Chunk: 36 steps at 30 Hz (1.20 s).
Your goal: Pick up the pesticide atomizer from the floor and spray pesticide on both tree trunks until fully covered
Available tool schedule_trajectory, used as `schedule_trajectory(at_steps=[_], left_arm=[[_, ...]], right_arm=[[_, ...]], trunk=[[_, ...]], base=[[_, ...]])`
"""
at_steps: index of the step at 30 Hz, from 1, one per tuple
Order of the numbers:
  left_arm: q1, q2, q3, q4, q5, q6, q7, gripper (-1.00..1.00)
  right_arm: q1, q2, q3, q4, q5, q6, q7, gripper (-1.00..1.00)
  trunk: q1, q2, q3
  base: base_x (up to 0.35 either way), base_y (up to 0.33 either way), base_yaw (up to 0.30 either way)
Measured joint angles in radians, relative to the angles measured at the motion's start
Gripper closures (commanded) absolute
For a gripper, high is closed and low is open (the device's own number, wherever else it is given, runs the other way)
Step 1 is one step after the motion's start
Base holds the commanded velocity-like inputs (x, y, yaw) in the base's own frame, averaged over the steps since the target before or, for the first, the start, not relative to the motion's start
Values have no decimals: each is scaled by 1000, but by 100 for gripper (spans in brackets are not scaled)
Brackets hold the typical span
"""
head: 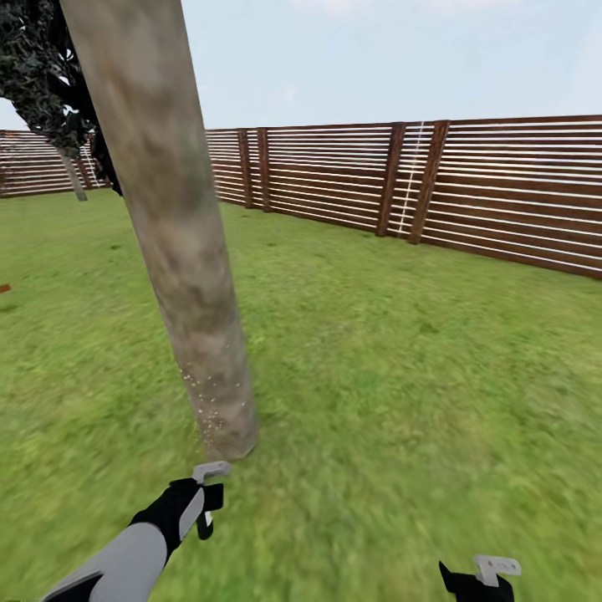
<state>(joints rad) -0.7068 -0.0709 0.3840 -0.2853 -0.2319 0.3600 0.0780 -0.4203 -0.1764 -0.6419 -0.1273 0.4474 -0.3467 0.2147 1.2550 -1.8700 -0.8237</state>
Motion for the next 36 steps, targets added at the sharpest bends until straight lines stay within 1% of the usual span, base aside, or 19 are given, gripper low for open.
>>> schedule_trajectory(at_steps=[1,3,6,8,9,11,13,24,31,36], left_arm=[[0,1,-1,0,-1,1,8,100],[0,2,-1,0,-1,3,58,100],[0,-3,-3,3,4,5,73,100],[0,-6,-3,8,4,5,71,100],[0,-7,-2,12,5,5,62,100],[0,-6,-1,15,5,5,25,100],[0,-6,-1,17,4,5,11,100],[0,-10,0,17,3,5,8,100],[0,-10,0,17,3,5,8,100],[0,-10,0,17,3,5,8,100]], right_arm=[[0,0,0,0,0,0,0,-100],[0,0,0,0,1,0,0,-100],[0,0,0,0,1,0,0,-100],[0,0,0,0,1,0,0,-100],[0,0,-1,0,1,0,0,-100],[0,0,0,0,1,0,0,-100],[0,0,0,0,1,0,0,-100],[0,2,1,0,1,0,0,-100],[0,2,0,0,1,0,0,-100],[0,2,1,0,1,0,0,-100]], trunk=[[0,0,0],[0,0,0],[0,0,0],[0,0,0],[0,0,0],[0,0,0],[0,0,0],[0,0,0],[0,0,0],[0,0,0]], base=[[231,-202,278],[237,-193,260],[240,-188,65],[235,-191,5],[220,-200,2],[210,-204,25],[159,-225,177],[8,-272,266],[0,-275,12],[0,-275,214]])
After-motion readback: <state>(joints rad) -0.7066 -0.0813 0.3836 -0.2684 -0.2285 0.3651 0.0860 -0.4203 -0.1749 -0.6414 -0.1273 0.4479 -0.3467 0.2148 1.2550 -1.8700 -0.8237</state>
